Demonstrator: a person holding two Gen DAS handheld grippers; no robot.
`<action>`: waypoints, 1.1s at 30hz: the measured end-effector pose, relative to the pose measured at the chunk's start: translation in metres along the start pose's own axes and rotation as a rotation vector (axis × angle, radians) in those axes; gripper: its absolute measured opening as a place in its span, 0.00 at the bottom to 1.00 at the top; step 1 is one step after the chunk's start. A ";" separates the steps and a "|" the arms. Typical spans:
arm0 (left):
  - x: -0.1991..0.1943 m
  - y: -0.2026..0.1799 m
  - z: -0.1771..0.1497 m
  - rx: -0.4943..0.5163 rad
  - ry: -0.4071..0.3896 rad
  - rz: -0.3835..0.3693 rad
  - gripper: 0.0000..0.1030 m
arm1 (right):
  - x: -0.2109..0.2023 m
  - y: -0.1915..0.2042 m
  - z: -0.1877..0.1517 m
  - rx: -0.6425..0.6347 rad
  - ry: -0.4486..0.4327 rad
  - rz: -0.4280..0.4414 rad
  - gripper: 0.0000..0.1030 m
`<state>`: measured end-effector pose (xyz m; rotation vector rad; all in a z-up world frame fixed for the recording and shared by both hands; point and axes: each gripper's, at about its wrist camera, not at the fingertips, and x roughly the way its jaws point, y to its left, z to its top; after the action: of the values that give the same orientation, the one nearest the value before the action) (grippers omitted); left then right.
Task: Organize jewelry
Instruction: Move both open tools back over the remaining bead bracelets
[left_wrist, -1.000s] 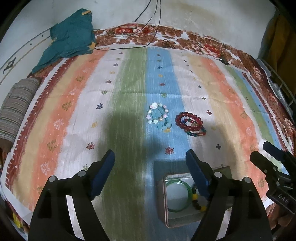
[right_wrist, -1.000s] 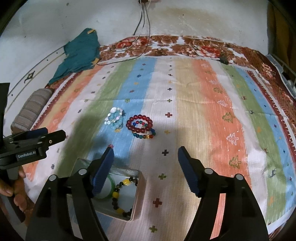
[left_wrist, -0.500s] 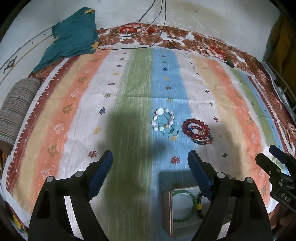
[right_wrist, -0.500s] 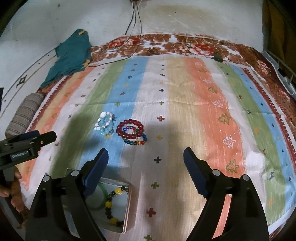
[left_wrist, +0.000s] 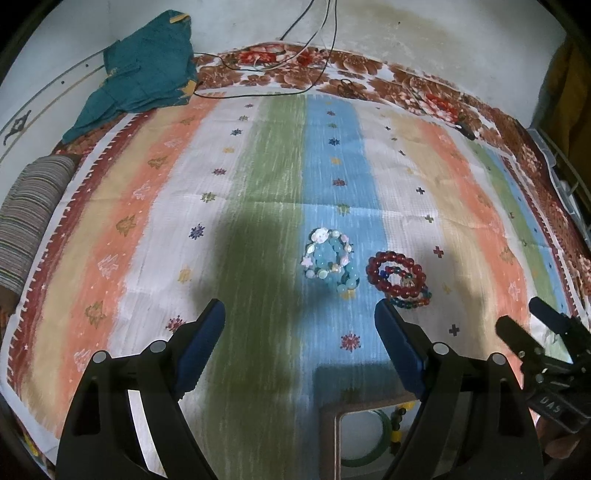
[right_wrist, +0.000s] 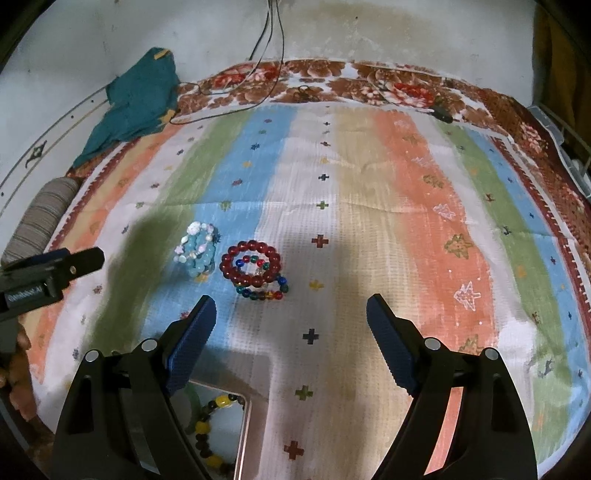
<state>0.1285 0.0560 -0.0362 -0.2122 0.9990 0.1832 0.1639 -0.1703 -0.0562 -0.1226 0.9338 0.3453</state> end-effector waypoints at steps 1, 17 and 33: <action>0.002 0.000 0.001 0.003 0.001 0.001 0.80 | 0.002 0.000 0.001 0.002 -0.001 -0.002 0.81; 0.035 -0.011 0.015 0.046 0.035 0.006 0.80 | 0.025 0.001 0.011 -0.005 0.043 0.005 0.81; 0.076 -0.013 0.030 0.078 0.072 0.032 0.80 | 0.064 -0.003 0.025 -0.007 0.088 -0.017 0.81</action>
<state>0.1964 0.0553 -0.0833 -0.1324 1.0795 0.1663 0.2187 -0.1512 -0.0924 -0.1525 1.0180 0.3294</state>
